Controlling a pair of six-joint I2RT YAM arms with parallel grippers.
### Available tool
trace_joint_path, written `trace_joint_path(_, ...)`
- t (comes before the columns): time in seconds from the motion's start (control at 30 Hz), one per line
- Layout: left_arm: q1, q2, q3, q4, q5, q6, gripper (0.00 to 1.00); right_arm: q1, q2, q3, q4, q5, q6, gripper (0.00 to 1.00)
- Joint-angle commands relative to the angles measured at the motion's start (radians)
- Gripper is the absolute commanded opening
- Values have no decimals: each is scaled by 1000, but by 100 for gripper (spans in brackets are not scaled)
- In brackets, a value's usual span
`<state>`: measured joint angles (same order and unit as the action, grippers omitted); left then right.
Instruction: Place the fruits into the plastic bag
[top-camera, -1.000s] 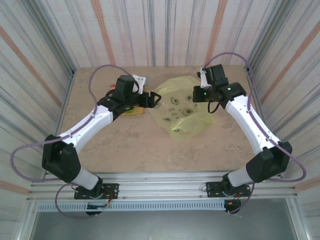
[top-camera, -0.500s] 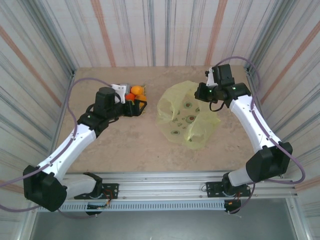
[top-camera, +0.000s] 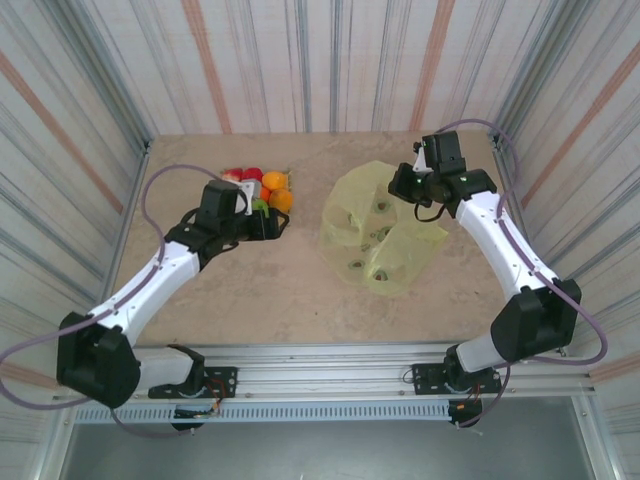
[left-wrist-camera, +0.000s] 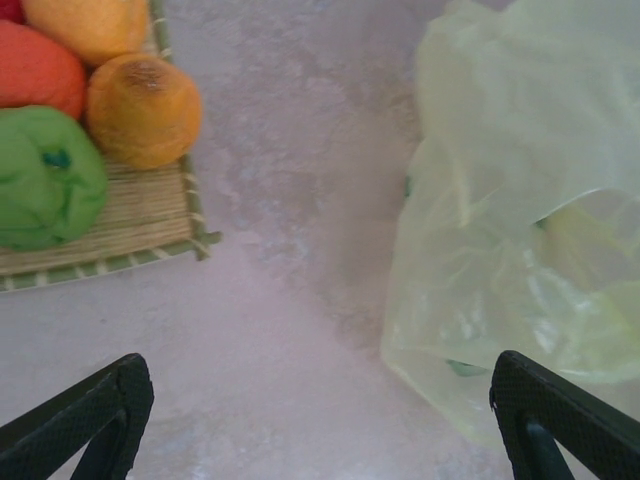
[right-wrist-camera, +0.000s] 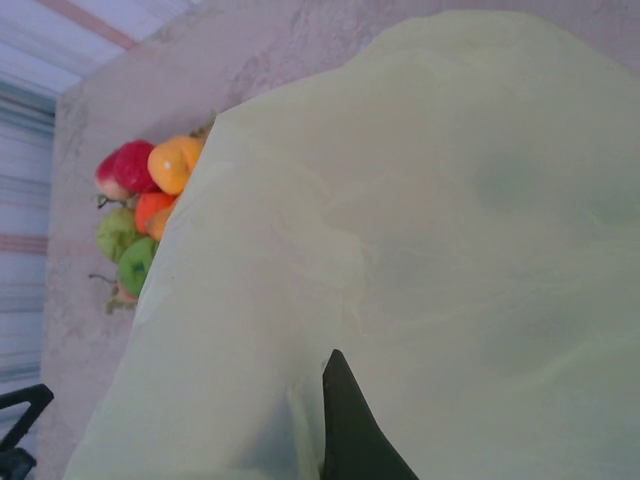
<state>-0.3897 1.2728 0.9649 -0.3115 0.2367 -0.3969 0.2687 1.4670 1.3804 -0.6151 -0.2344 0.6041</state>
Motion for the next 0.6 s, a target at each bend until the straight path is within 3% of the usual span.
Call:
trace_joint_path(0.0,53,44,63,-44,-34,30,91,6,32,-21,70,30,71,0)
trace_joint_path(0.3,213,94,68,-51,-7,10,89,-12,123,12,70,75,31,0)
trace_joint_path(0.57,154,268,251,-223,-146,162,89,-8,204,64,5,63,-53,0)
